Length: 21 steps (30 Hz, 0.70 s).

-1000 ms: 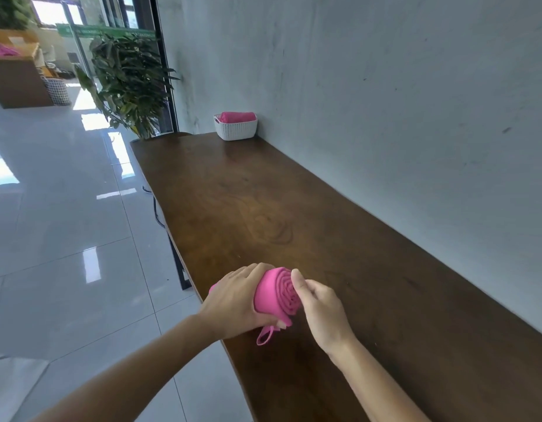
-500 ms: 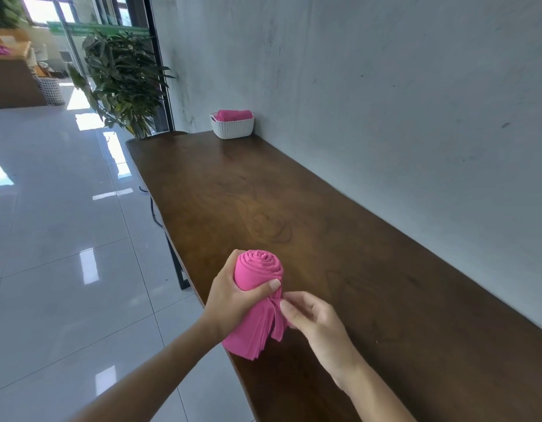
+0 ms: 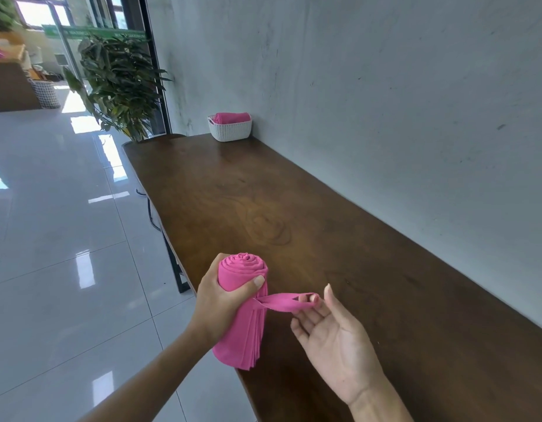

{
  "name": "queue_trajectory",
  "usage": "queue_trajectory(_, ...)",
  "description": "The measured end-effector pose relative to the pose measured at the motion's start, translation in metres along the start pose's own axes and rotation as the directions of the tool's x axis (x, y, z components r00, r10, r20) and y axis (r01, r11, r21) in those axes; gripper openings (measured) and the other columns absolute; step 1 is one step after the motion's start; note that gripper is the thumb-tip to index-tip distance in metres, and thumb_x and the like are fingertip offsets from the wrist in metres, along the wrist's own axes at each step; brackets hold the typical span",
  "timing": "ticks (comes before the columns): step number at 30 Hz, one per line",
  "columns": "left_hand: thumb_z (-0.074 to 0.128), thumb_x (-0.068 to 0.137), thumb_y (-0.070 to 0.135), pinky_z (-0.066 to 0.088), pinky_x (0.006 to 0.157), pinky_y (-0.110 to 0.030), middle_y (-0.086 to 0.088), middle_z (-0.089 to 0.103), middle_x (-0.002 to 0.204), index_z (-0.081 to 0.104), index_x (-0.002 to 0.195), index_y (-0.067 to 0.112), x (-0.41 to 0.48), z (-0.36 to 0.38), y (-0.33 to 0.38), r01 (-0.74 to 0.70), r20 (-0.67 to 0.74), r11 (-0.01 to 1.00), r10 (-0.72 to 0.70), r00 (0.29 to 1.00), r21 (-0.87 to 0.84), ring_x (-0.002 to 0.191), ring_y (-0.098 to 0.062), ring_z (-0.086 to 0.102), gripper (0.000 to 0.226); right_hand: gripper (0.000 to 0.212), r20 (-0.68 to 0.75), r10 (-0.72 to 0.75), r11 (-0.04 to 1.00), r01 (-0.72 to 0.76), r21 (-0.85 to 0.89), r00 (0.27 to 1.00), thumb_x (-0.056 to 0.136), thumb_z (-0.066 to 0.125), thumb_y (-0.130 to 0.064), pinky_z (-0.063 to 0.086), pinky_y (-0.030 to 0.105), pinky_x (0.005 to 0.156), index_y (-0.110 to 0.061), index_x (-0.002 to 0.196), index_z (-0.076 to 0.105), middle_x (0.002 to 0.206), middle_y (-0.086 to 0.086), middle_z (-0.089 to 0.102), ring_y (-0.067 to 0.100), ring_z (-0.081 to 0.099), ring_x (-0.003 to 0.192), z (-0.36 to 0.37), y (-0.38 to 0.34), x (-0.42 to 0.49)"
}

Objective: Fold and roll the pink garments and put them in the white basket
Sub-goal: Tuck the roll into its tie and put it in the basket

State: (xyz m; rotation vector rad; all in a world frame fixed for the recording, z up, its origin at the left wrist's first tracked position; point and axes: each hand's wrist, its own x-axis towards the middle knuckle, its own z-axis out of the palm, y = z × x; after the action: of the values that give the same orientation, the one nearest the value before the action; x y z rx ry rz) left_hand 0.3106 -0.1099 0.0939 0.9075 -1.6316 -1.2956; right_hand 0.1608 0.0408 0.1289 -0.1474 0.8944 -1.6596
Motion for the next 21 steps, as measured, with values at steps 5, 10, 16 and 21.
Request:
queue_trajectory(5, 0.079, 0.060, 0.068, 0.058, 0.069, -0.024, 0.008, 0.071, 0.096, 0.062, 0.111, 0.024, -0.005, -0.004, 0.002, 0.001, -0.011, 1.000, -0.001, 1.000, -0.009, 0.092, -0.017, 0.071, 0.070, 0.049, -0.032, -0.067, 0.977, 0.072, 0.203, 0.997, 0.106, 0.038, -0.037, 0.043, 0.048, 0.112, 0.000, 0.129, 0.060, 0.130, 0.023, 0.065, 0.037, 0.063, 0.122, 0.016, -0.001, -0.002)
queue_trajectory(10, 0.080, 0.060, 0.067, 0.057, 0.070, -0.024, 0.007, 0.071, 0.096, 0.062, 0.109, 0.023, -0.010, -0.007, 0.008, -0.013, 0.007, 1.000, 0.013, 1.000, -0.011, 0.090, -0.016, 0.071, 0.068, 0.031, -0.061, -0.136, 0.988, 0.140, 0.067, 0.989, 0.103, 0.046, -0.006, 0.054, 0.037, 0.097, -0.002, 0.127, 0.065, 0.125, 0.018, 0.069, 0.029, 0.068, 0.116, 0.035, 0.010, 0.007)
queue_trajectory(16, 0.083, 0.059, 0.068, 0.062, 0.075, -0.032, 0.010, 0.070, 0.099, 0.061, 0.109, 0.028, -0.013, -0.015, 0.015, -0.034, 0.089, 0.999, 0.030, 0.996, 0.040, 0.092, -0.016, 0.071, 0.068, 0.025, -0.252, -0.268, 0.963, 0.249, -0.103, 0.930, 0.089, 0.065, -0.001, 0.061, 0.021, 0.071, -0.005, 0.113, 0.073, 0.111, 0.012, 0.075, 0.020, 0.074, 0.099, 0.049, 0.023, 0.023)
queue_trajectory(21, 0.082, 0.059, 0.068, 0.061, 0.075, -0.029, 0.015, 0.069, 0.100, 0.059, 0.111, 0.030, -0.010, -0.027, 0.010, -0.023, 0.123, 0.997, 0.014, 0.992, 0.074, 0.093, -0.011, 0.070, 0.069, 0.047, -0.220, -0.353, 0.908, 0.276, -0.314, 0.910, 0.070, 0.082, -0.025, 0.056, 0.041, 0.099, -0.013, 0.114, 0.072, 0.109, 0.004, 0.076, 0.019, 0.072, 0.105, 0.055, 0.036, 0.033)
